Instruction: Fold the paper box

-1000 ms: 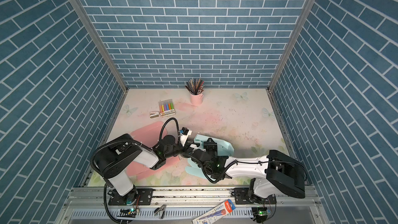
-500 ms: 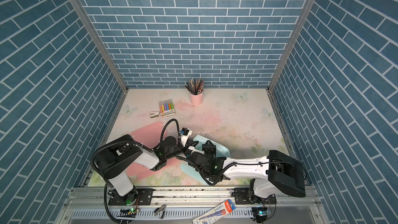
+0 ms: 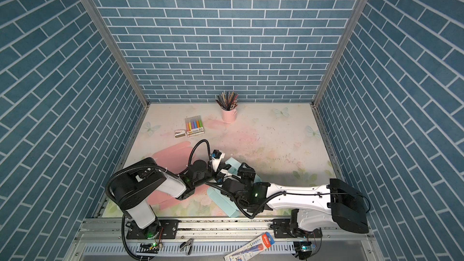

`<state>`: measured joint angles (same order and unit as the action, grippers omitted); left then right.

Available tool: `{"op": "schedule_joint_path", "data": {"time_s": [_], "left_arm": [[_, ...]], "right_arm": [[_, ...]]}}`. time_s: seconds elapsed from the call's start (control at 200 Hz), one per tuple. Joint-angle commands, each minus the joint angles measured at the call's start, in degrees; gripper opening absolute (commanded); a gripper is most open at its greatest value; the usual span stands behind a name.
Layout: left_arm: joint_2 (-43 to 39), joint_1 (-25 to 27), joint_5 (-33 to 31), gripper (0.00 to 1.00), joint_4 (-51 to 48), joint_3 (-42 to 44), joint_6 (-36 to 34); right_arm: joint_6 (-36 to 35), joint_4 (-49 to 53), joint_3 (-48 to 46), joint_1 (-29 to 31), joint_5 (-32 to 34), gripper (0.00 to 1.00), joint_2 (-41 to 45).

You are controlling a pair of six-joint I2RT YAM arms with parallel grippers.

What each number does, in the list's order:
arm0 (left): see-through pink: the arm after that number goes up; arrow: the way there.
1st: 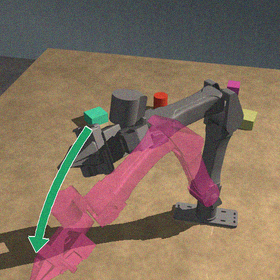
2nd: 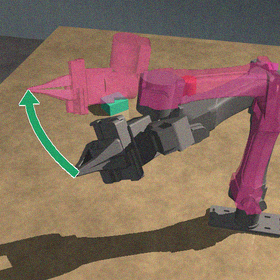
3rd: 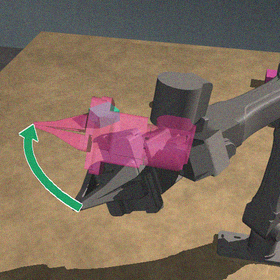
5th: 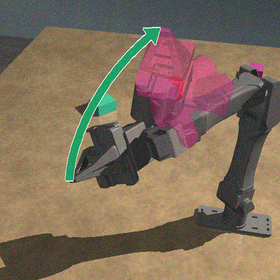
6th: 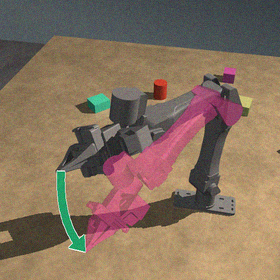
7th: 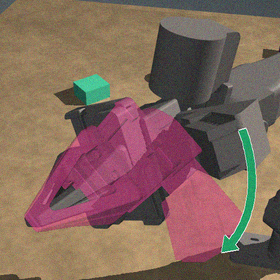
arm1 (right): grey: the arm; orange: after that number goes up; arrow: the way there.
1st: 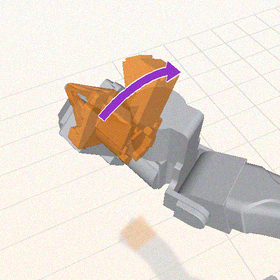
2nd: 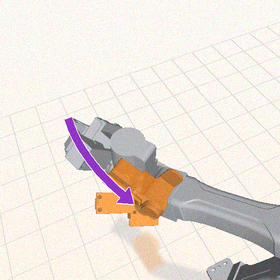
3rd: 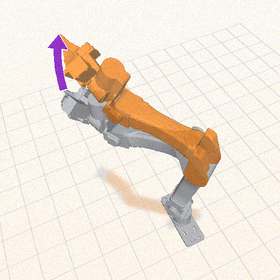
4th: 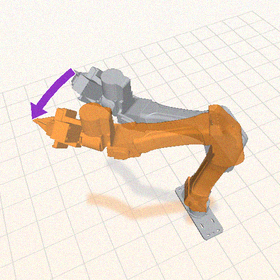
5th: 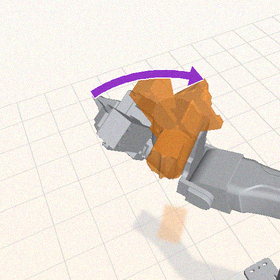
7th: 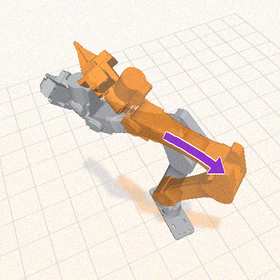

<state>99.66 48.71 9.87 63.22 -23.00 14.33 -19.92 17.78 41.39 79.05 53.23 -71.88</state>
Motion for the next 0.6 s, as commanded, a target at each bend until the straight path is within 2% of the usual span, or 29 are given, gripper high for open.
{"op": "schedule_joint_path", "data": {"time_s": [0.0,0.12,0.3,0.35,0.445,0.525,0.595], "left_arm": [[-0.78,1.24,-2.57,0.11,-1.4,-1.43,-2.15],[-0.41,2.31,-4.92,0.11,-1.61,-2.13,-3.22],[-0.25,4.91,-9.24,0.11,-2.65,-3.32,-5.05],[-0.17,5.54,-10.15,0.12,-2.37,-3.24,-5.44],[0.07,6.66,-11.17,0.12,-1.8,-3.24,-5.95],[-0.02,7.84,-12.56,0.11,-1.94,-3.48,-6.45],[0.03,8.77,-13.87,0.12,-2.56,-3.82,-7.03]], "right_arm": [[11.49,5.04,3.75,1.09,-3.78,0.47,3.87],[19.85,6.9,6.37,1.2,-7.67,0.48,8.15],[28.57,0.72,5.47,-0.5,-13.53,0.54,17.18],[33.03,2.6,6.5,-4.84,-17.57,0.54,18.3],[40.09,5.56,6.51,-15.55,-30.09,0.54,19.42],[43.55,5.34,4.64,-24.16,-41.21,0.53,19.39],[45.28,3.81,2.06,-29.09,-49.66,0.52,18.5]]}}
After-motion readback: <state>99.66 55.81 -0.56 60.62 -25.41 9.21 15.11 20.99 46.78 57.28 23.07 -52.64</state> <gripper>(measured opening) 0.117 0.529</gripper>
